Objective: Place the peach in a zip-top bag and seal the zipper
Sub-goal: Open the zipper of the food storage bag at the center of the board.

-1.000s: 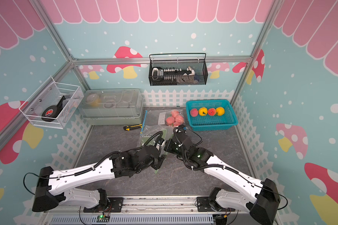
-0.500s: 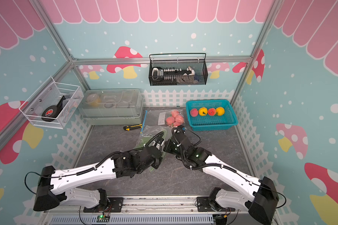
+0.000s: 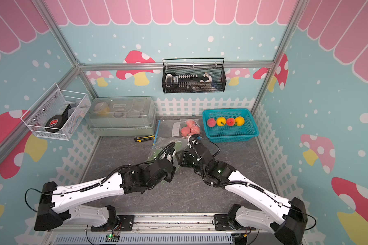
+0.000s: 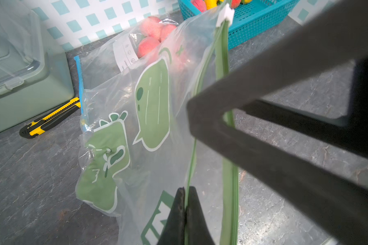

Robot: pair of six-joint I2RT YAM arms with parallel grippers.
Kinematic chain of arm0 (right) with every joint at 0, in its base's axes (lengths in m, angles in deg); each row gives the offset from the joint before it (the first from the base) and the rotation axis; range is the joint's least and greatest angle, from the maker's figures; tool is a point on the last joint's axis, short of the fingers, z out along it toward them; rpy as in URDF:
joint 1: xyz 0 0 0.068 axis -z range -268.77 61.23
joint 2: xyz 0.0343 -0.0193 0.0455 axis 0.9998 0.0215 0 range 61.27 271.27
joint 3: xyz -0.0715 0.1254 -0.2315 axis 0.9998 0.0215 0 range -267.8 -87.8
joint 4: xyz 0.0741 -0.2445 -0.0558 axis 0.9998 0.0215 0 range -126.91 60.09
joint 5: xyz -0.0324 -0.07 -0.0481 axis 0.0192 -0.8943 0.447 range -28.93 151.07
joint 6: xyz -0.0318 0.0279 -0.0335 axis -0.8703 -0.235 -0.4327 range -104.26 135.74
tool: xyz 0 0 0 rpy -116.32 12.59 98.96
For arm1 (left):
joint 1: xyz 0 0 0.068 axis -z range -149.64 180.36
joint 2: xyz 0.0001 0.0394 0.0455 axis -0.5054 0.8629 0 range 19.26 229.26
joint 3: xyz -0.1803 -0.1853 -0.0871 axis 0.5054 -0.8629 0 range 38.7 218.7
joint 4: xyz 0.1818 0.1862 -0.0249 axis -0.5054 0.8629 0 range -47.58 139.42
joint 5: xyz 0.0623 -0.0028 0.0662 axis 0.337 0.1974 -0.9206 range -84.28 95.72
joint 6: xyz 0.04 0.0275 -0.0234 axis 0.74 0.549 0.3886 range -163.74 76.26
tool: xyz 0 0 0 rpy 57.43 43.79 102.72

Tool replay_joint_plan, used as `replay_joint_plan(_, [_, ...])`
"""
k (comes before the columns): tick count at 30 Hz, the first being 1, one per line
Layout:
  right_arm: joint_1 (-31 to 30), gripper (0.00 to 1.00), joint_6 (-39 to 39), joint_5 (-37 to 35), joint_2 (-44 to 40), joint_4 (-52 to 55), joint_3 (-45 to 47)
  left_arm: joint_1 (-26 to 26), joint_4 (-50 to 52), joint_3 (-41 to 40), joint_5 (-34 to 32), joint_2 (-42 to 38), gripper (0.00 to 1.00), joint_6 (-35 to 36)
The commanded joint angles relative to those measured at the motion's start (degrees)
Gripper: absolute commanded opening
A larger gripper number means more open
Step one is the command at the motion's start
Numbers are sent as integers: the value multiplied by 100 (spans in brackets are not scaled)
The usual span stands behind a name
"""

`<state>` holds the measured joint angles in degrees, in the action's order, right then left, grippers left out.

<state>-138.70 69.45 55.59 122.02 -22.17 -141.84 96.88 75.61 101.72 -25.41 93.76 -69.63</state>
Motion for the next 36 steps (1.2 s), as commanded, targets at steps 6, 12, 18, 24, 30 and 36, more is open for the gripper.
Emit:
replay_joint_plan(6, [-25, 47, -288, 44, -102, -172, 376, 14, -44, 121, -183, -197, 0, -559])
replay_joint_plan(12, [-25, 45, -300, 276, 273, -221, 273, 16, -179, 195, 172, -259, 0, -409])
replay_joint_plan(18, [-25, 43, -361, 132, 820, 364, -274, 10, -173, 340, 261, -476, 0, -572])
replay_joint_plan(24, [-32, 43, -667, -68, 1438, 1172, -1025, 12, -198, 435, -206, -655, 0, -1309])
replay_joint_plan(30, [-43, 42, -1028, -941, 1744, 2281, -1674, 16, 167, 648, -987, -668, 0, -1578])
replay_joint_plan(36, [-43, 42, -1293, -1908, 1862, 3218, -2109, 12, 612, 729, -1616, -698, 0, -1715])
